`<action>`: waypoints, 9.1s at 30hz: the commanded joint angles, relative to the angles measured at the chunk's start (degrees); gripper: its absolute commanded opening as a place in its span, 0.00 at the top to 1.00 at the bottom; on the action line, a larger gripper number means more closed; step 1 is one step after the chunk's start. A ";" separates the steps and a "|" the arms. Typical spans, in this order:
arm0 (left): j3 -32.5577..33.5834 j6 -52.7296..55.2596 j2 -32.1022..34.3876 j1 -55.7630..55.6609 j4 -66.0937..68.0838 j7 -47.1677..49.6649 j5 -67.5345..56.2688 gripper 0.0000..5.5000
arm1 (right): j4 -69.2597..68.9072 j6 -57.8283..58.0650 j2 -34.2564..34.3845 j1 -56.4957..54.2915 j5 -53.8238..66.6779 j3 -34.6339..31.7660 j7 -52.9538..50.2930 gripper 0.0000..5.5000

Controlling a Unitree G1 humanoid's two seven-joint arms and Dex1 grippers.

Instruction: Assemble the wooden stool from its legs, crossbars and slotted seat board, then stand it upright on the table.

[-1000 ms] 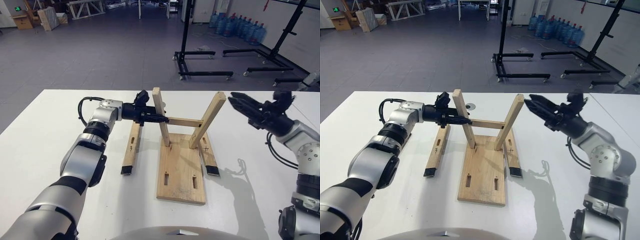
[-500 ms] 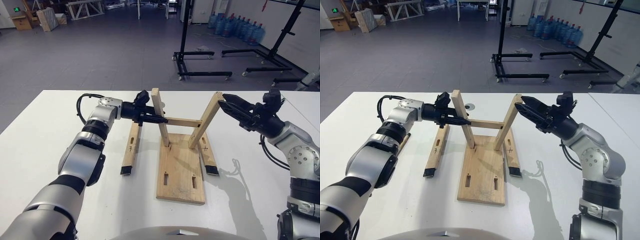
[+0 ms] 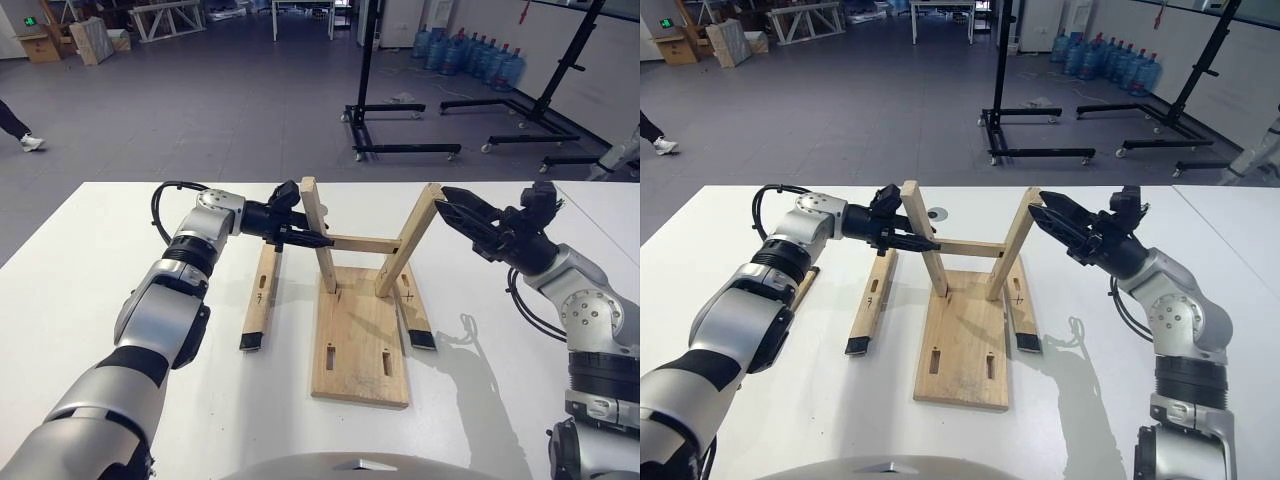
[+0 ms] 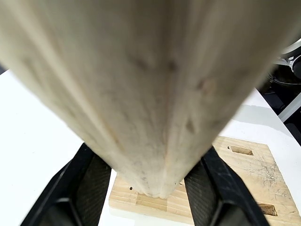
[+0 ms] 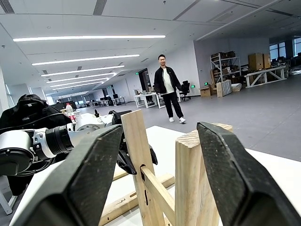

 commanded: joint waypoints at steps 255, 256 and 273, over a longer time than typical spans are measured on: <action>9.70 -6.72 0.34 62.37 -70.88 54.35 4.37 0.47 | -29.58 6.05 15.41 32.66 32.92 -4.13 -61.50 0.92; 10.05 -6.96 -0.20 61.65 -69.97 55.36 4.71 0.47 | -29.42 3.42 16.28 31.06 28.16 -3.71 -62.73 0.92; 10.09 -8.01 -2.47 57.64 -65.81 57.38 5.67 0.47 | -23.00 -6.77 20.24 18.25 -11.48 6.67 -63.98 0.92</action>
